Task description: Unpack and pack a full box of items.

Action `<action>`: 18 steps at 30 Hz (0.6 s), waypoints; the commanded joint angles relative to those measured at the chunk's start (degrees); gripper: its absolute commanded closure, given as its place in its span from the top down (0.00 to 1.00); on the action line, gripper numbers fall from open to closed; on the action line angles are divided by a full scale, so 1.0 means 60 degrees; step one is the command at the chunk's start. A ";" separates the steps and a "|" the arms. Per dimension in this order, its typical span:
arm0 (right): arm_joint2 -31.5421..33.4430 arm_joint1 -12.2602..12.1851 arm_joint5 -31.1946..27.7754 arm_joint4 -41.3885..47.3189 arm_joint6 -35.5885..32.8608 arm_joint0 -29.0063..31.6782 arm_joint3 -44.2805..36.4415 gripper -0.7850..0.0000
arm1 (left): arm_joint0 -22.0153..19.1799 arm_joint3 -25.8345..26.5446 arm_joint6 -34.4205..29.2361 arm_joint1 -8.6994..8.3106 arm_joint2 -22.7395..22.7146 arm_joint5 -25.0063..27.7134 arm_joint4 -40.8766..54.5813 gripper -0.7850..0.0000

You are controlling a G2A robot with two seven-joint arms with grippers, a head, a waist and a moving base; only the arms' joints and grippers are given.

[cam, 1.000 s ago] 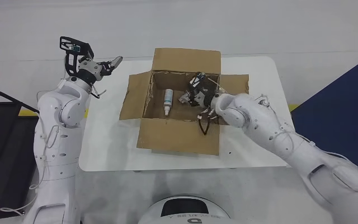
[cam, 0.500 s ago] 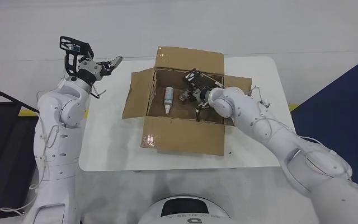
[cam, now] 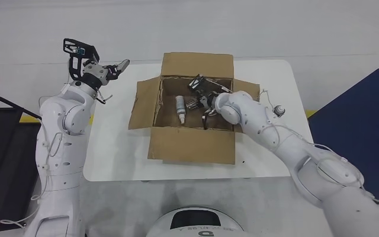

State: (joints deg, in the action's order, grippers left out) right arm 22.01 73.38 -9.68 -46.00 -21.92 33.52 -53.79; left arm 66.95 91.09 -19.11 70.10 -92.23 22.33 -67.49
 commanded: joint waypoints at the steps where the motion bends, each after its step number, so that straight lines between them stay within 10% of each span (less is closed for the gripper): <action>1: 0.0085 -0.0026 -0.0027 -0.0189 0.0025 0.0052 -0.0186 0.00 | 0.0000 0.0000 0.0000 0.0000 0.0000 0.0000 0.0000 1.00; 18: 0.3358 -0.1965 0.0369 -0.3400 0.2020 0.3333 -0.5711 0.00 | 0.0000 0.0000 0.0000 0.0000 0.0000 0.0000 0.0000 1.00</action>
State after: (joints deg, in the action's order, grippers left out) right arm 39.83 62.49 -6.58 -65.83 -11.30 51.33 -85.42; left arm 66.95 91.09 -19.11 70.10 -92.23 22.33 -67.49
